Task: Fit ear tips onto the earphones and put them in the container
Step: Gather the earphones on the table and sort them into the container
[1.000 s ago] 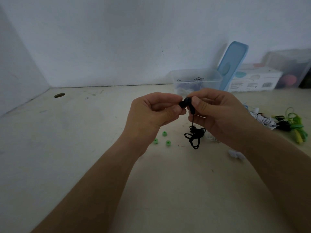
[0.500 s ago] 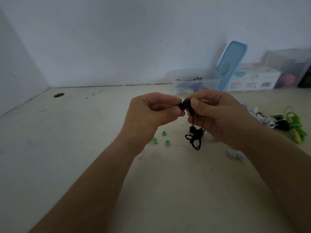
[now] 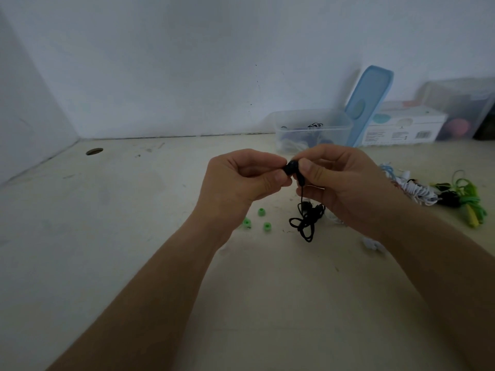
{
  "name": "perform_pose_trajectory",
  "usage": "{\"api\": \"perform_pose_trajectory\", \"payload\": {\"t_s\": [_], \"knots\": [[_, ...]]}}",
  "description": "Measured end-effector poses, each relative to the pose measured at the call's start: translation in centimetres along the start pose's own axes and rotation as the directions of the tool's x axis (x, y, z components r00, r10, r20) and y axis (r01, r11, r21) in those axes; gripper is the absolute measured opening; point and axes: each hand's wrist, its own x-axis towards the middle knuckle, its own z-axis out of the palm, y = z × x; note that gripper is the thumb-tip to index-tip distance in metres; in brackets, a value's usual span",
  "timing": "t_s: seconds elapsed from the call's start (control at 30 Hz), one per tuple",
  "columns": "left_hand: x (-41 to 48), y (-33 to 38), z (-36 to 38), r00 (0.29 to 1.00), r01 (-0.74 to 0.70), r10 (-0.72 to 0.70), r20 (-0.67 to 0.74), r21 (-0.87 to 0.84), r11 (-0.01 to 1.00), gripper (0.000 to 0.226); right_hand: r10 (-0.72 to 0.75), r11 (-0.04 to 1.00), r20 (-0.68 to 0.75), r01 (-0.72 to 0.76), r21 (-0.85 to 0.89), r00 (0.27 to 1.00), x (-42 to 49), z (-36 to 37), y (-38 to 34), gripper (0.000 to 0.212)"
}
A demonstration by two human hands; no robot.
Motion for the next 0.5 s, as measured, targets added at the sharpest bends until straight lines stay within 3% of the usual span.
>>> {"api": "perform_pose_trajectory", "payload": {"t_s": [0.5], "knots": [[0.26,-0.22,-0.02,1.000,-0.017,0.017,0.019,-0.020,1.000,0.019,0.076,0.994,0.035,-0.078,0.079,0.997,-0.03,-0.21,-0.24,0.011]]}}
